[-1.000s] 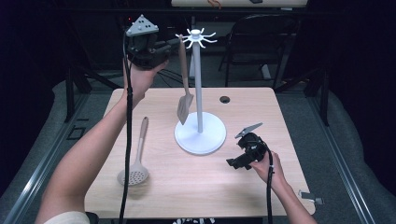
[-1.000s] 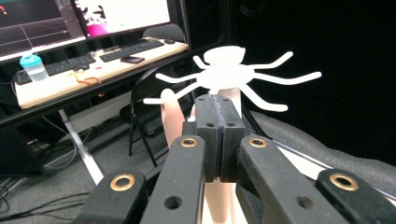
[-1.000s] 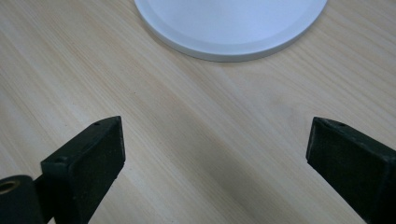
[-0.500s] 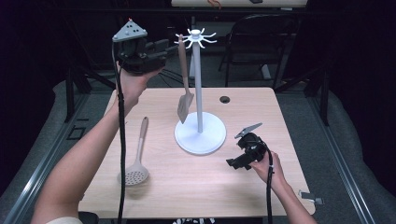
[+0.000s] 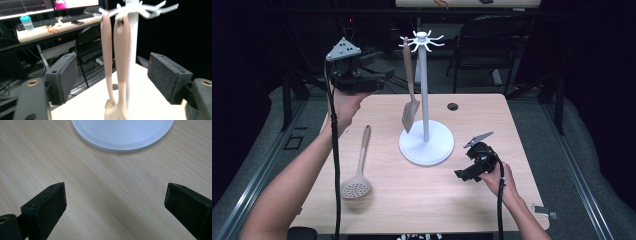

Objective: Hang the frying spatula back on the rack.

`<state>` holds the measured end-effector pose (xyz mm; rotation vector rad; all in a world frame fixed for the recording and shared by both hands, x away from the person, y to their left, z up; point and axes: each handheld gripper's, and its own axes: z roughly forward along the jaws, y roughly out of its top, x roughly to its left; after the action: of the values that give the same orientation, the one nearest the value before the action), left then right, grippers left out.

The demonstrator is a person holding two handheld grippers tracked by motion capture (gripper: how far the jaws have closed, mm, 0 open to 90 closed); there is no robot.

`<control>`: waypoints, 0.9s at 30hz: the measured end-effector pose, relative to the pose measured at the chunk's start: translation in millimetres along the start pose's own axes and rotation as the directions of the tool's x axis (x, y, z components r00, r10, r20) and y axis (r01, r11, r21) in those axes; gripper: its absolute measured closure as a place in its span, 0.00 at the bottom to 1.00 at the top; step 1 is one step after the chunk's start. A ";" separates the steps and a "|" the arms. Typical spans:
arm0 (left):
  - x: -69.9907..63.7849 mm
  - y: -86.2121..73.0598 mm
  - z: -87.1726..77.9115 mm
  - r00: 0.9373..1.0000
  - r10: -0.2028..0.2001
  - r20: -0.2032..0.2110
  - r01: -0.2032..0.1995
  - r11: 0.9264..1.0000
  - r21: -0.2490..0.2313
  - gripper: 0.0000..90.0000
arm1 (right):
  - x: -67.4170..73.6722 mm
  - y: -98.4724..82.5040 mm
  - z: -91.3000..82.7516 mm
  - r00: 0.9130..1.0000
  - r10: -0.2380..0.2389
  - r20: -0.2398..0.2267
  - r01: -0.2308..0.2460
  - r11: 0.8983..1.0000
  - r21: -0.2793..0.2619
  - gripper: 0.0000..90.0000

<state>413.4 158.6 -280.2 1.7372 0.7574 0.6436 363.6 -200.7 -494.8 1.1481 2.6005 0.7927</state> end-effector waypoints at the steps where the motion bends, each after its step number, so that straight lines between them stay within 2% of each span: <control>1: 1.1 -3.4 -0.2 1.000 -0.003 -0.004 0.003 1.000 0.007 0.23 | -0.1 0.0 0.1 1.000 0.000 0.000 0.000 1.000 -0.001 0.04; 4: 3.4 -14.6 0.3 1.000 -0.020 -0.016 0.021 0.999 0.024 0.20 | -0.6 -0.4 0.4 1.000 0.002 0.001 -0.002 1.000 -0.001 0.03; 13: 7.5 -53.2 0.0 0.998 -0.022 -0.058 0.027 0.995 0.098 0.16 | -0.9 -0.8 2.4 1.000 0.009 -0.007 -0.009 1.000 0.004 0.01; 17: 10.2 -74.0 1.2 0.997 -0.031 -0.074 0.041 0.989 0.140 0.12 | -0.9 -1.0 3.6 1.000 0.008 -0.007 -0.008 1.000 0.007 0.01; 20: 14.6 -91.3 1.9 0.995 -0.056 -0.082 0.069 0.983 0.169 0.09 | -0.7 -1.0 3.7 1.000 0.007 -0.006 -0.007 1.000 0.008 0.01; 27: 24.9 -129.2 1.3 0.985 -0.101 -0.142 0.131 0.967 0.218 0.05 | -0.4 -0.6 5.1 1.000 0.000 -0.003 0.000 1.000 0.023 0.00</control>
<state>408.2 204.4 -403.5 1.8537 1.0506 0.6131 365.4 -199.3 -499.5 1.1537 2.6186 0.7670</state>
